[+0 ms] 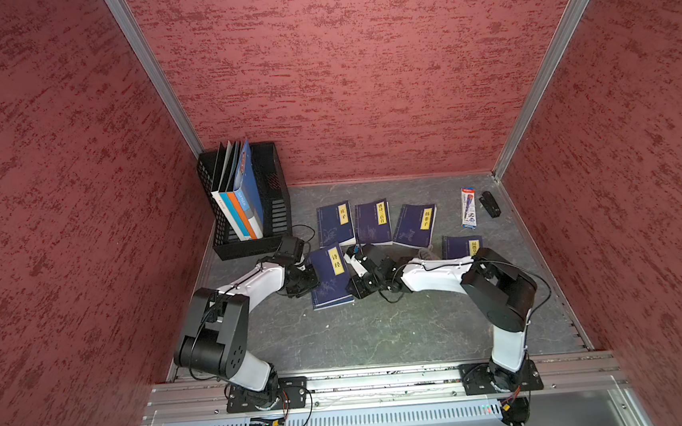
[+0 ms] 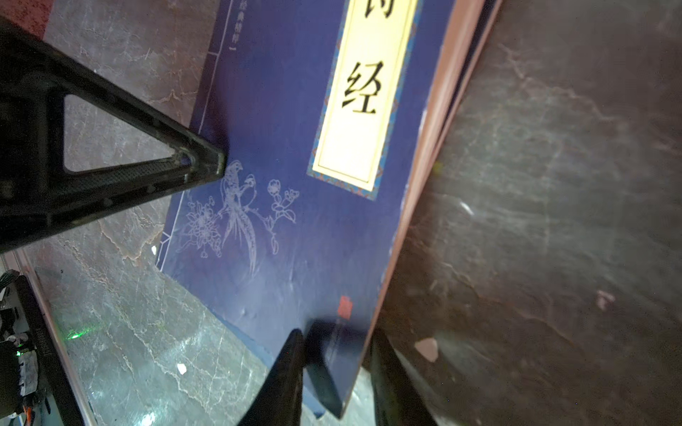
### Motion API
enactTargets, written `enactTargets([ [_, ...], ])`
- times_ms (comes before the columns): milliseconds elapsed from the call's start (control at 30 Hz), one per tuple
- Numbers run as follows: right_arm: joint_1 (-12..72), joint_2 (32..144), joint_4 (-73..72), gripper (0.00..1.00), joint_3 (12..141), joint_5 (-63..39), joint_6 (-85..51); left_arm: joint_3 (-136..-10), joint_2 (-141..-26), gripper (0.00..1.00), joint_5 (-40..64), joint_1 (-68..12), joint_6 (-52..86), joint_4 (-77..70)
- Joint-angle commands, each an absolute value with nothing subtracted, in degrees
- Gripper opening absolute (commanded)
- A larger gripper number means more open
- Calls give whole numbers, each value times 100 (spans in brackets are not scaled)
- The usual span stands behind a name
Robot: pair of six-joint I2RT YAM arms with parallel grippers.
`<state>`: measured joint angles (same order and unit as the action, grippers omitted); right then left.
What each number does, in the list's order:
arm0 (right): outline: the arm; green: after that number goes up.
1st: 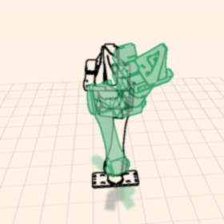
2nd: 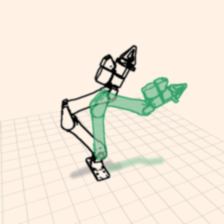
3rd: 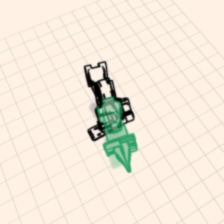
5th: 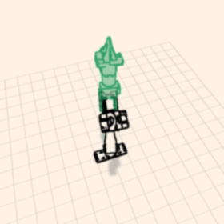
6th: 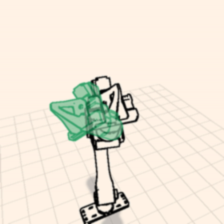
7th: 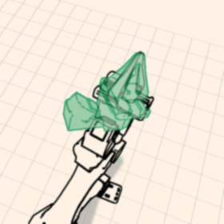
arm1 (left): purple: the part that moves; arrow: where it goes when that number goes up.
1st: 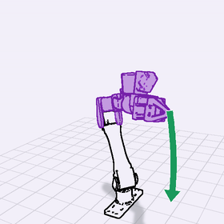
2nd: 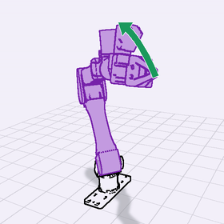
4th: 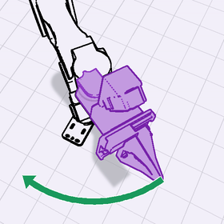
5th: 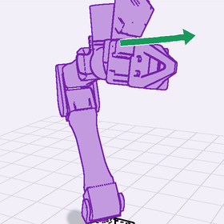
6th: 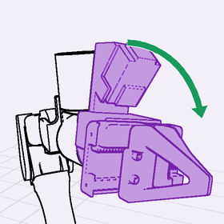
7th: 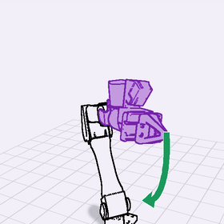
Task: Wipe the cover of the book
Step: Adjust the book on the book.
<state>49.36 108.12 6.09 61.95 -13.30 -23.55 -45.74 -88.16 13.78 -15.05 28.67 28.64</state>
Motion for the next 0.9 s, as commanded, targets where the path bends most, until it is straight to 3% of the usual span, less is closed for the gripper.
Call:
enactTargets([
  [0,5045,10616,720,30,6101,-1427,-2334,-4478,-8698,40,1442,-1587,2830,2832],
  [433,5142,10372,926,30,5987,-1228,-2468,-4361,-8411,40,1427,-1650,2778,2999],
  [667,5023,9884,1488,48,6019,-265,-2374,-4514,-8424,57,1023,-1646,2651,3294],
  [867,4190,9124,2013,59,5933,322,-2296,-4707,-8210,68,831,-1753,2528,3449],
])
